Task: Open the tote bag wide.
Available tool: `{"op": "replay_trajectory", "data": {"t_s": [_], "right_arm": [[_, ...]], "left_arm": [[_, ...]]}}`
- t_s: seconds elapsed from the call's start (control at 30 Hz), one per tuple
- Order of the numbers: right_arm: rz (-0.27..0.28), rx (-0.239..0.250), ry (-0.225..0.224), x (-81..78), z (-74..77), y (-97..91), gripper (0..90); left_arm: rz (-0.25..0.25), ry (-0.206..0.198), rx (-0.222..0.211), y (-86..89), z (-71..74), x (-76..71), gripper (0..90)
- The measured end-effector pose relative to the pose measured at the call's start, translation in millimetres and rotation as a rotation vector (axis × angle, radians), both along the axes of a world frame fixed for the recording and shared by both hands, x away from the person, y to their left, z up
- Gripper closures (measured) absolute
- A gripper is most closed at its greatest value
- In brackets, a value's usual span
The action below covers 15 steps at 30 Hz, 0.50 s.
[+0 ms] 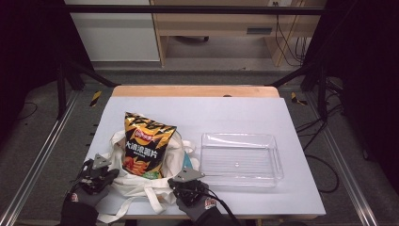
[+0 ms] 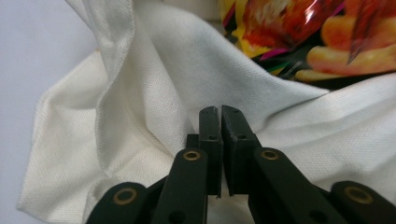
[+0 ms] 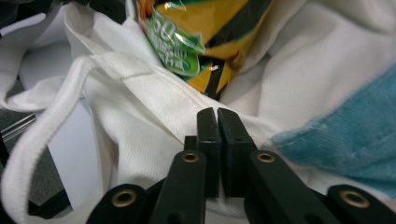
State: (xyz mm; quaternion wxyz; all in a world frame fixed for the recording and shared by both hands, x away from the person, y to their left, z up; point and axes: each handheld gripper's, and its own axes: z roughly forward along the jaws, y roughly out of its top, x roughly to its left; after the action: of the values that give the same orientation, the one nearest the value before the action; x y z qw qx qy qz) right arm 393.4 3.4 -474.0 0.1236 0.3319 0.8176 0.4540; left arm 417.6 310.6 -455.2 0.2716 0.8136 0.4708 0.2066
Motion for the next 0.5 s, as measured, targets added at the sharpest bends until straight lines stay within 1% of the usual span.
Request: {"op": "replay_trajectory", "data": {"t_s": [0.07,0.1,0.13,0.17,0.2,0.23,0.27,0.33,0.37,0.4,0.43,0.47,0.5], "right_arm": [[0.008,0.014,-0.009,0.0,6.4,-0.5,82.3],[0.005,0.021,-0.028,0.2,13.9,-1.5,80.1],[0.005,0.021,-0.028,0.2,13.9,-1.5,80.1],[0.003,0.032,-0.033,0.5,17.3,-2.6,78.3],[-0.001,0.044,-0.050,2.2,23.3,-5.6,74.0],[-0.001,0.044,-0.050,2.2,23.3,-5.6,74.0],[-0.002,0.057,-0.055,3.2,26.0,-7.4,72.4],[-0.013,0.062,-0.077,4.7,31.6,-11.2,70.0],[-0.019,0.067,-0.086,5.5,34.4,-13.1,68.4],[-0.028,0.076,-0.103,7.4,39.9,-16.9,64.4],[-0.028,0.076,-0.103,7.4,39.9,-16.9,64.4],[-0.038,0.087,-0.115,9.2,45.1,-20.5,61.1],[-0.038,0.087,-0.115,9.2,45.1,-20.5,61.1]], "left_arm": [[-0.004,-0.044,-0.029,0.4,6.5,-3.1,84.0],[-0.004,-0.058,-0.042,0.4,8.5,-4.0,81.3],[-0.004,-0.058,-0.042,0.4,8.5,-4.0,80.3],[-0.004,-0.072,-0.051,0.4,10.3,-4.8,80.3],[-0.003,-0.090,-0.062,1.4,14.3,-5.5,78.0],[-0.003,-0.090,-0.062,1.4,14.3,-5.5,77.0],[-0.002,-0.099,-0.082,2.1,16.4,-6.0,77.0],[0.003,-0.126,-0.111,2.8,20.4,-6.8,75.1],[0.002,-0.140,-0.115,3.2,22.7,-7.2,74.0],[0.003,-0.151,-0.122,2.9,24.7,-8.0,72.1],[0.001,-0.162,-0.132,2.6,26.4,-8.0,72.1],[-0.003,-0.180,-0.145,1.9,29.8,-7.6,69.7],[-0.003,-0.180,-0.145,1.9,29.8,-7.6,68.4]]}}
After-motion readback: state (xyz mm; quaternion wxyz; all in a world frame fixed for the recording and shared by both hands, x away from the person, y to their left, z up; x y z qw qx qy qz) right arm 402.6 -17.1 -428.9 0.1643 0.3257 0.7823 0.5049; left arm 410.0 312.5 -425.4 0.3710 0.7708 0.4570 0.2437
